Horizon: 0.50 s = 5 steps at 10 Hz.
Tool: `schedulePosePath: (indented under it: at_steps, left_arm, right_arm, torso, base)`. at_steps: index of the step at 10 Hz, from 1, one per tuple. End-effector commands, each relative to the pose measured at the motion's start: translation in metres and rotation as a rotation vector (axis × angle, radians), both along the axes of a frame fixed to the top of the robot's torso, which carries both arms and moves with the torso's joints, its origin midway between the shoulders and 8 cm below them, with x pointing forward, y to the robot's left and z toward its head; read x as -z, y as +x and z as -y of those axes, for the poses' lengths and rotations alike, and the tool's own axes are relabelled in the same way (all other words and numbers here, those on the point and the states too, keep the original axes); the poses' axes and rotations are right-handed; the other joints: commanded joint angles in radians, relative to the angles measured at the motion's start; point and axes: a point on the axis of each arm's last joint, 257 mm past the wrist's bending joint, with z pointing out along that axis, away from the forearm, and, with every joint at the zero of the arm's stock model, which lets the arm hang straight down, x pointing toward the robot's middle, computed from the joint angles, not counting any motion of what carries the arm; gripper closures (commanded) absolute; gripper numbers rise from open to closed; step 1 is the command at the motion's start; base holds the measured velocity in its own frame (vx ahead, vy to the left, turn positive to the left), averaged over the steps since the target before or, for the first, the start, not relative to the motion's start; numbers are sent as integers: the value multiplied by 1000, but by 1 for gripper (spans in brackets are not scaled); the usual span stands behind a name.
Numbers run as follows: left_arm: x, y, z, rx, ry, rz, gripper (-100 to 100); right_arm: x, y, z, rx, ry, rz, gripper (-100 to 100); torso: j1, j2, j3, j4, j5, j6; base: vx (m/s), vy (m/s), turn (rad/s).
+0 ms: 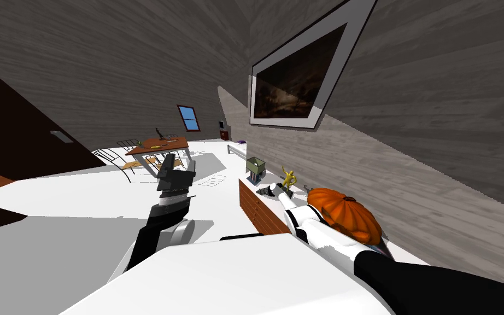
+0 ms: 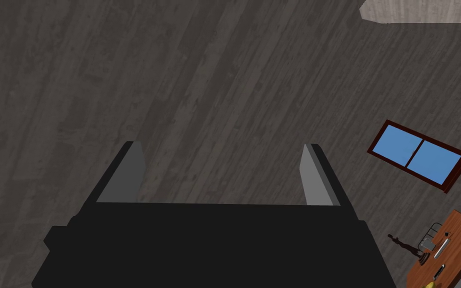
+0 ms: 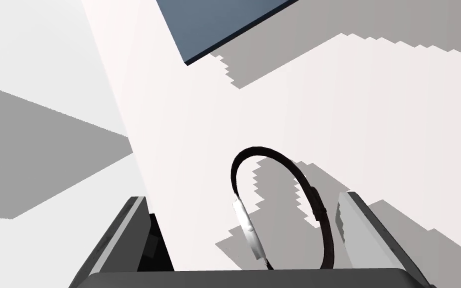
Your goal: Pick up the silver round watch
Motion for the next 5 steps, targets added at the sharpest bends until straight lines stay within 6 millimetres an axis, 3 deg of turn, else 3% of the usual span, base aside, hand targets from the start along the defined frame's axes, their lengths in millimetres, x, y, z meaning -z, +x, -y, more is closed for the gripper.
schedulePosePath:
  at_steps: [1,2,5]
  left_arm:
    - [0,0,0,0,0,0,0]
    - [0,0,0,0,0,0,0]
    - [0,0,0,0,0,0,0]
  right_arm:
    - [0,0,0,0,0,0,-100]
    - [0,0,0,0,-1,0,100]
    - [0,0,0,0,0,0,100]
  torso:
    - [0,0,0,0,0,0]
    - [1,-1,0,0,0,0]
    - [2,-1,-1,0,1,0]
  base:
    - [-8,-6,4]
    - [0,0,0]
    - [-1,1,4]
